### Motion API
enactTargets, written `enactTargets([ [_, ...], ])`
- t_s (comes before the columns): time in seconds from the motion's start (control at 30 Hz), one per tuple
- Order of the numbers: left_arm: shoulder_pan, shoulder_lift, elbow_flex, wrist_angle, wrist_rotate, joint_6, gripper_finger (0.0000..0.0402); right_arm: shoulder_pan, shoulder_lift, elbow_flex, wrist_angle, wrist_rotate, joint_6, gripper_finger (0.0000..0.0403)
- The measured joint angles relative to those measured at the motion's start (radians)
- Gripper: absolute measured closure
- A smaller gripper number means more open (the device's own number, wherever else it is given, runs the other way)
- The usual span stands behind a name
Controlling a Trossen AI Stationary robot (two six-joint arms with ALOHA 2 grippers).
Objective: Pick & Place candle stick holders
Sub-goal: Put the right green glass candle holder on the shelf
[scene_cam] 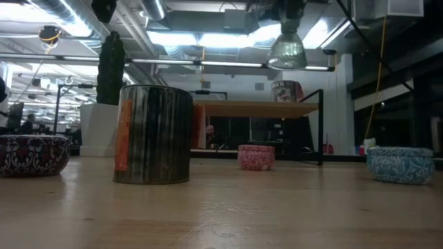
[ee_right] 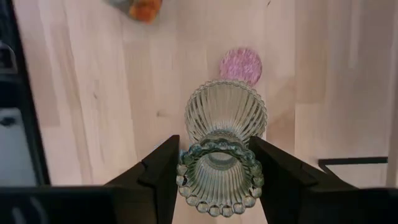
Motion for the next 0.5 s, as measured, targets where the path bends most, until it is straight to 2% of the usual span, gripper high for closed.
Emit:
enactTargets([
  [0.5,0.0,0.0,0.0,0.0,0.0,-0.01,0.0222,-0.156,0.0,0.028,0.003,-0.024,0.023,0.0229],
])
